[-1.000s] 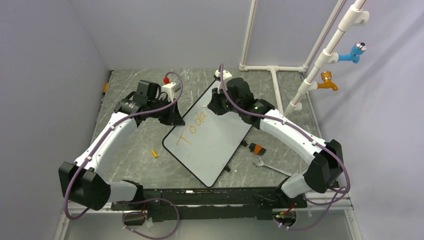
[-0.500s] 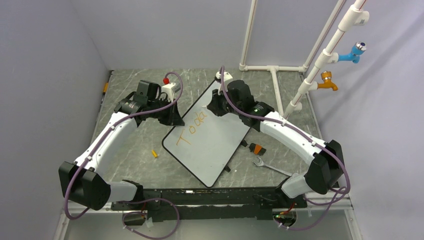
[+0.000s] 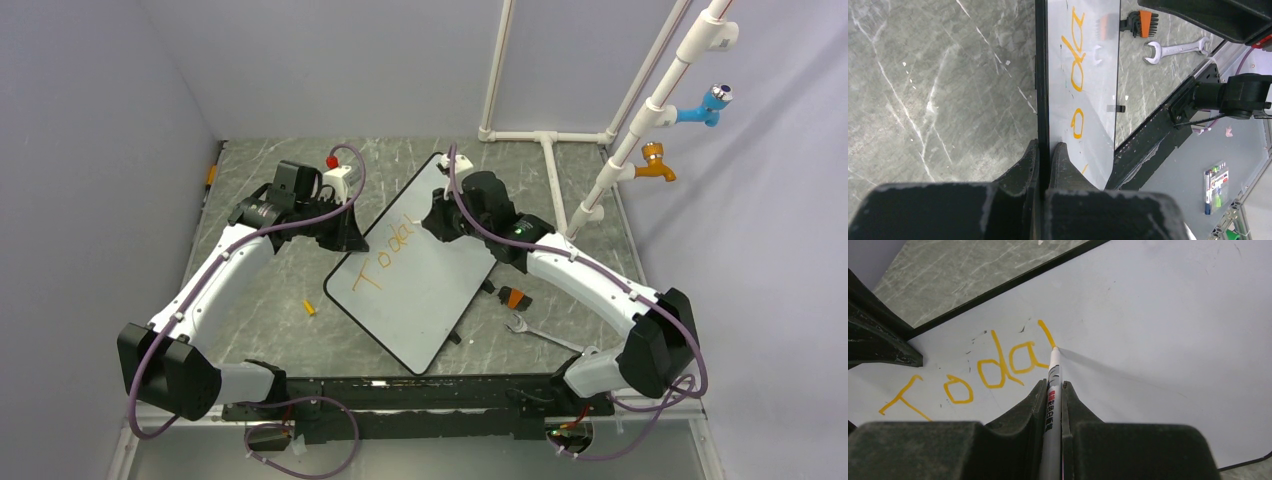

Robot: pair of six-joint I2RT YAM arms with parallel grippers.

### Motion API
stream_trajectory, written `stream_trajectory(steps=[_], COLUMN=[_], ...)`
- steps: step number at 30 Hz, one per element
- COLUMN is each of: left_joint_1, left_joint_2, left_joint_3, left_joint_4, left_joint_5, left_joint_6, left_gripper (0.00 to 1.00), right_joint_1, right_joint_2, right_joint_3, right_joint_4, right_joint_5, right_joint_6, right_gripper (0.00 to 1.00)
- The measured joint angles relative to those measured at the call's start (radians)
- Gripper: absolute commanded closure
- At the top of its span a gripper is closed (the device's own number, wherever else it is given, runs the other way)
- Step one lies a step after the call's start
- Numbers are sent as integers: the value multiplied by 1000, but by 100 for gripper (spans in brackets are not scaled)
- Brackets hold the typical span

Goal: Write a sentence on the whiteboard

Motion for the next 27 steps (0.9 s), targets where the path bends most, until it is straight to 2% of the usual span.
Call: stream_trajectory(steps=[17, 27], left_joint_1=[-2, -2], left_joint_2=[0, 0], left_joint_3=[0, 0], left_joint_4=[-1, -1], left_joint_5=[-3, -3], left_joint_6=[0, 0], left_gripper=[100, 100], right_joint_1=[-26, -41], right_joint_2=[-5, 28], right_joint_3=[-12, 39], right_joint_4=[-7, -30], right_joint_5=[15, 16], right_joint_6=[1, -2], right_gripper=[100, 100])
